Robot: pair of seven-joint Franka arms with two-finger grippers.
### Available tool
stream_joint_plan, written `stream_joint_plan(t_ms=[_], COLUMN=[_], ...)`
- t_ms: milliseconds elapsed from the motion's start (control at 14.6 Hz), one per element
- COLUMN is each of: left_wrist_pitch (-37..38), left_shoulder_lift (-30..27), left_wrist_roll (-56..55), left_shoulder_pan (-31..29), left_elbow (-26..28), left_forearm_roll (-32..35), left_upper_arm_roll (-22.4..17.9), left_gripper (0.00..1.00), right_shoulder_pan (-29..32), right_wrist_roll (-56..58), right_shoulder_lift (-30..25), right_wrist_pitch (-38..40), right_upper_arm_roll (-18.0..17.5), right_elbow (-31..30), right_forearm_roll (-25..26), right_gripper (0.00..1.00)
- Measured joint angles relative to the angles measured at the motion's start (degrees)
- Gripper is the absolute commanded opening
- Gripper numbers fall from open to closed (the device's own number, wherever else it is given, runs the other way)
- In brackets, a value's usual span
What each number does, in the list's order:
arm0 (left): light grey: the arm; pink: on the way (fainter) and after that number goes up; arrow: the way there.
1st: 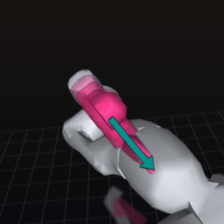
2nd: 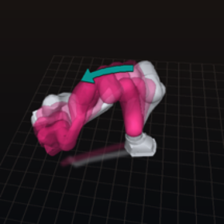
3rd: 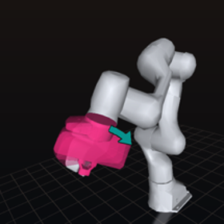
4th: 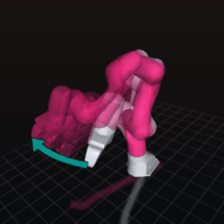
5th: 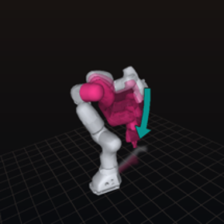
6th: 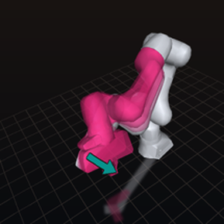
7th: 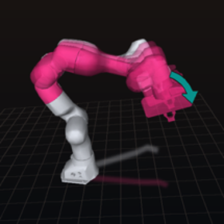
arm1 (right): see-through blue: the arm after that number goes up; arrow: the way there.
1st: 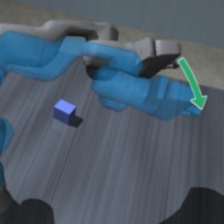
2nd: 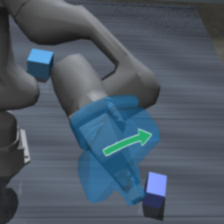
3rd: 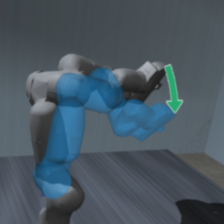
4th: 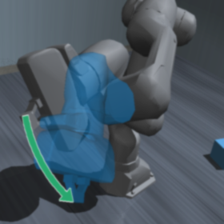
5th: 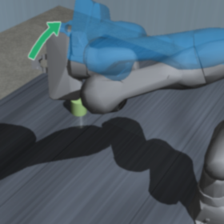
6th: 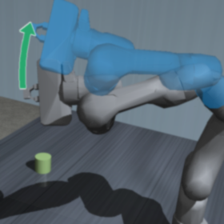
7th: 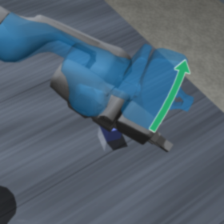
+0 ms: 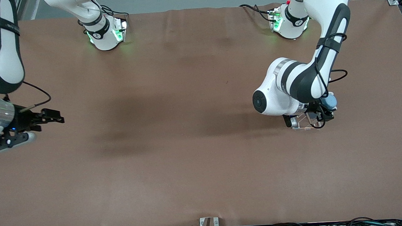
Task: Hang cup on cup holder
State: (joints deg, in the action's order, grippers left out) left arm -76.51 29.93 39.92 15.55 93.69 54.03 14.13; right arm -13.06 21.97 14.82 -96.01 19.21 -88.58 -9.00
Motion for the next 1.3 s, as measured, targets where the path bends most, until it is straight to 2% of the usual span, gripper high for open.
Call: stream_joint_plan(t_ms=[206,412,480,618,686,755,892,1098,1304], left_wrist_pitch=[0.01,0.04,0.04,0.04,0.04,0.04,0.04,0.04,0.05], left_shoulder_lift=[1.88,3.02,3.34,4.13,4.64,5.14,5.77,5.85,5.42], left_wrist_roll=[0.00,0.00,0.00,-0.18,-0.84,-1.83,-3.80,-6.15,-6.58], left_shoulder_pan=[0.62,0.77,0.77,0.81,0.96,1.17,1.46,1.53,1.34], left_elbow=[0.03,0.03,0.03,0.04,0.04,0.04,0.04,-0.94,-5.90], left_forearm_roll=[0.56,0.65,0.68,0.73,0.88,1.10,1.45,1.75,0.12], left_upper_arm_roll=[0.01,0.00,-0.01,-0.01,0.00,0.00,0.01,0.02,0.03], left_gripper=[0.31,0.37,0.40,0.59,0.94,1.00,1.00,1.00,1.00], right_shoulder_pan=[-0.09,0.18,1.27,6.20,8.98,11.36,13.96,15.97,17.22], right_wrist_roll=[-0.28,-2.03,-2.84,-5.26,-6.39,-7.02,-7.35,-7.02,-6.71], right_shoulder_lift=[-2.01,-4.71,-5.61,-7.24,-7.79,-8.17,-8.46,-8.46,-8.46], right_wrist_pitch=[3.55,4.48,4.93,6.01,6.34,6.64,6.76,6.75,6.76], right_upper_arm_roll=[-0.02,-0.63,-2.06,-7.92,-11.08,-13.76,-16.47,-16.86,-16.86], right_elbow=[4.29,5.03,5.06,5.07,5.07,5.07,5.16,5.58,6.01], right_forearm_roll=[1.92,4.08,4.56,4.96,5.03,5.12,5.28,5.46,5.49], right_gripper=[1.00,1.00,1.00,1.00,1.00,1.00,1.00,1.00,1.00])
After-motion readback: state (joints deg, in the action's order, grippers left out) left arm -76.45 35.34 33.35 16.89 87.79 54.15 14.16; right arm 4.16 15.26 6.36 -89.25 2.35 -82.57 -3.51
